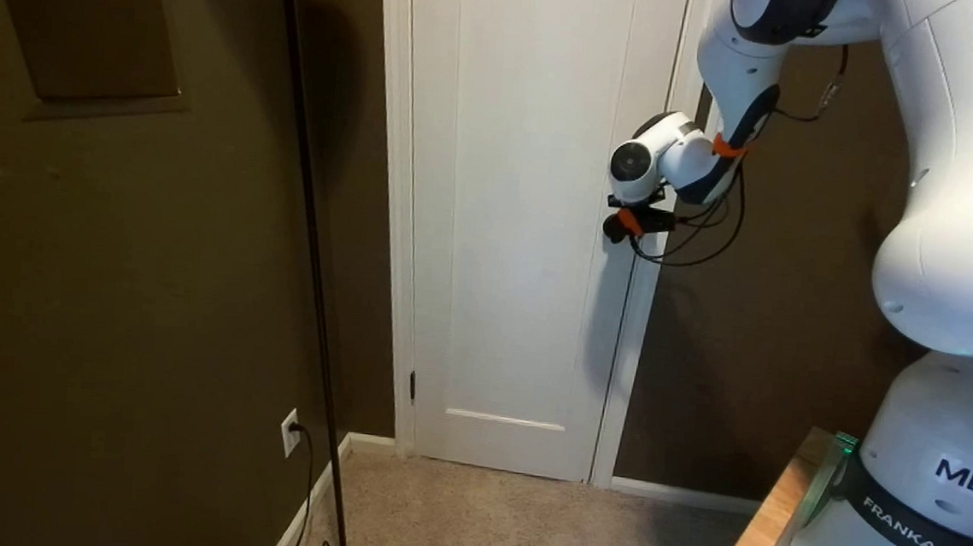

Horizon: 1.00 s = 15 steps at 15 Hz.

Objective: Close the door

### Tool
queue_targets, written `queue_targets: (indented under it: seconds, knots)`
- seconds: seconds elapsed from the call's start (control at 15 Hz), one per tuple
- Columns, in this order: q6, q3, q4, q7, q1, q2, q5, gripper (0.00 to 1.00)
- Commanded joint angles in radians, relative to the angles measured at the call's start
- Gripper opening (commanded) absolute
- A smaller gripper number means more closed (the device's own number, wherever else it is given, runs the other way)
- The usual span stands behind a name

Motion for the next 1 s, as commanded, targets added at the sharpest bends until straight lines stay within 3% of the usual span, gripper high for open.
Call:
queue_targets:
  seconds: [0.0, 0.4, 0.47, 0.53, 0.67, 0.73, 0.93]
  knots:
    - [0.124, -0.008, -0.098, -0.185, -0.033, -0.095, 0.171, 0.01]
    - [0.217, -0.041, -0.368, -0.592, -0.022, -0.3, 0.549, 0.04]
    - [0.258, -0.038, -0.42, -0.669, -0.022, -0.332, 0.615, 0.27]
    - [0.277, -0.04, -0.472, -0.743, -0.017, -0.359, 0.683, 0.29]
    - [0.314, -0.042, -0.585, -0.887, -0.003, -0.417, 0.819, 0.42]
    - [0.296, 0.062, -0.643, -0.96, -0.091, -0.452, 0.869, 0.47]
    - [0.276, 0.203, -0.815, -1.168, -0.185, -0.543, 1.08, 0.68]
